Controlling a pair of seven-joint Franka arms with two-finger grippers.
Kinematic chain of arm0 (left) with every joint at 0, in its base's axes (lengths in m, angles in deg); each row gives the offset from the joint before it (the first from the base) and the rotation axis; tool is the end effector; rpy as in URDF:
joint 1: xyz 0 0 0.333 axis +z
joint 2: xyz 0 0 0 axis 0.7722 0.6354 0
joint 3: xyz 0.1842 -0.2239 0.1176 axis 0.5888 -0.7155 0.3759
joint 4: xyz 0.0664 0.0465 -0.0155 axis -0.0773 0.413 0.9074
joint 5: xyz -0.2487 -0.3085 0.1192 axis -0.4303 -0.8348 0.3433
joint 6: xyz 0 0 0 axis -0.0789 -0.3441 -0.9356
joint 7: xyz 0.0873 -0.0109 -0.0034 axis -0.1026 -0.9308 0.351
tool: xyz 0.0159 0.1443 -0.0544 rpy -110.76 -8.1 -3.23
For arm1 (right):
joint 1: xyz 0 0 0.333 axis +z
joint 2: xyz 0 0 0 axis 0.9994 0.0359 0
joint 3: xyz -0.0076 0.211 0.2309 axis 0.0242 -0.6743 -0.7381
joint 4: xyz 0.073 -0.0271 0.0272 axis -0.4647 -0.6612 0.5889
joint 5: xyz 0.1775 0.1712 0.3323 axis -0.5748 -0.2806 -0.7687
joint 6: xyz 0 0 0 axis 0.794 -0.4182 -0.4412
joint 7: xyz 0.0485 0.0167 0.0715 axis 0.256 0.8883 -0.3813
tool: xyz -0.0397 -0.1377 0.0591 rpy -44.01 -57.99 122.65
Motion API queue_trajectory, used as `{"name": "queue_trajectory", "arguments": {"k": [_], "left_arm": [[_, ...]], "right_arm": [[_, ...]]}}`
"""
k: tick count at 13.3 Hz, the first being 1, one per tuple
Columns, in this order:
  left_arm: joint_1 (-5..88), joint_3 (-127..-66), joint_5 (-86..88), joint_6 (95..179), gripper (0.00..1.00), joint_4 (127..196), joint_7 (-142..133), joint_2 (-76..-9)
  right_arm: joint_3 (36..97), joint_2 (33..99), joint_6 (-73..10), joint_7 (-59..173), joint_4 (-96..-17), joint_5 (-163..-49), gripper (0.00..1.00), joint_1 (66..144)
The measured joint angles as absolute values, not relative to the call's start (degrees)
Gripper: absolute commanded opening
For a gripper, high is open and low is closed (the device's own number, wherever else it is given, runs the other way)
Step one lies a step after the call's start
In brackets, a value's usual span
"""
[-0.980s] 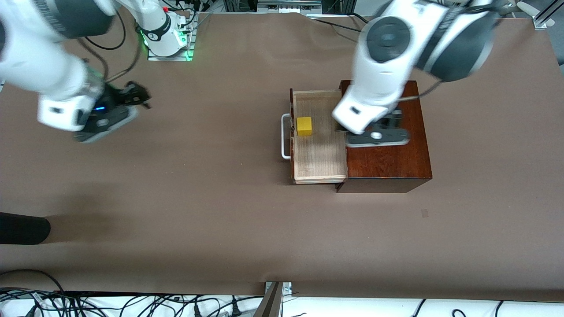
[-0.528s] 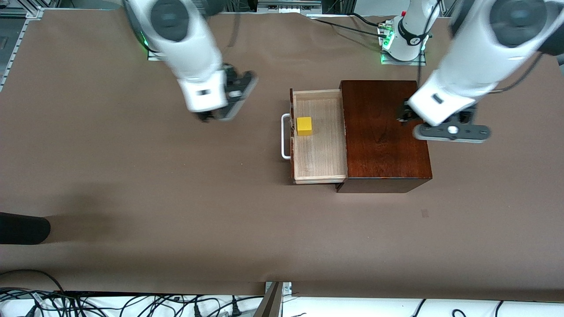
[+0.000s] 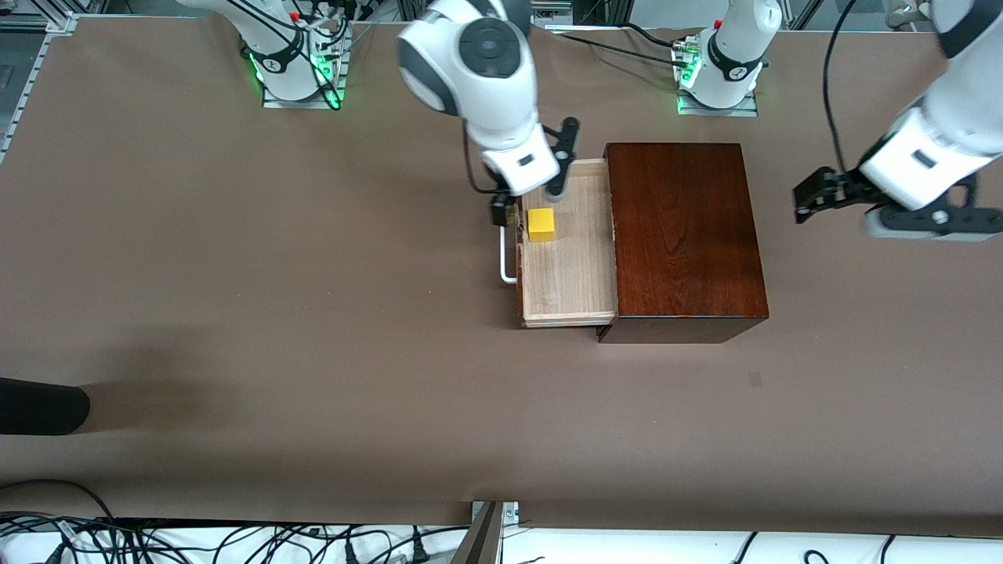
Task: Open drawer, take yellow block, close drawer
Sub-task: 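Lower the right gripper into the drawer and grasp the yellow cube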
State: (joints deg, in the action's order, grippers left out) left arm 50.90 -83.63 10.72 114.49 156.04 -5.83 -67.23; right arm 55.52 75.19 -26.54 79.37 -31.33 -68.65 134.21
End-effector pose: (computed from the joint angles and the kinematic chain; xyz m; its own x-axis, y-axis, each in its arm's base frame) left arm 0.5831 -0.0486 0.5368 1.0000 0.0020 -0.0012 0.0020 -0.9999 -0.0129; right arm 0.4783 0.5788 0.3718 0.2035 0.9751 0.0883 0.9788 -0.2046 0.0036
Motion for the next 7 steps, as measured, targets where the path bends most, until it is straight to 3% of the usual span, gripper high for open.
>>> {"name": "queue_trajectory", "arguments": {"k": [3, 7], "left_arm": [[50.8, -81.2, 10.6, 117.2, 1.00, 162.4, -10.9, -71.3], [50.0, -81.5, 10.6, 117.9, 1.00, 164.1, -11.7, -72.2]], "right_arm": [[55.6, 79.3, -29.8, 80.2, -29.1, -66.2, 1.00, 136.4], [55.8, 83.7, -30.6, 85.7, -26.0, -65.9, 1.00, 136.7]]}}
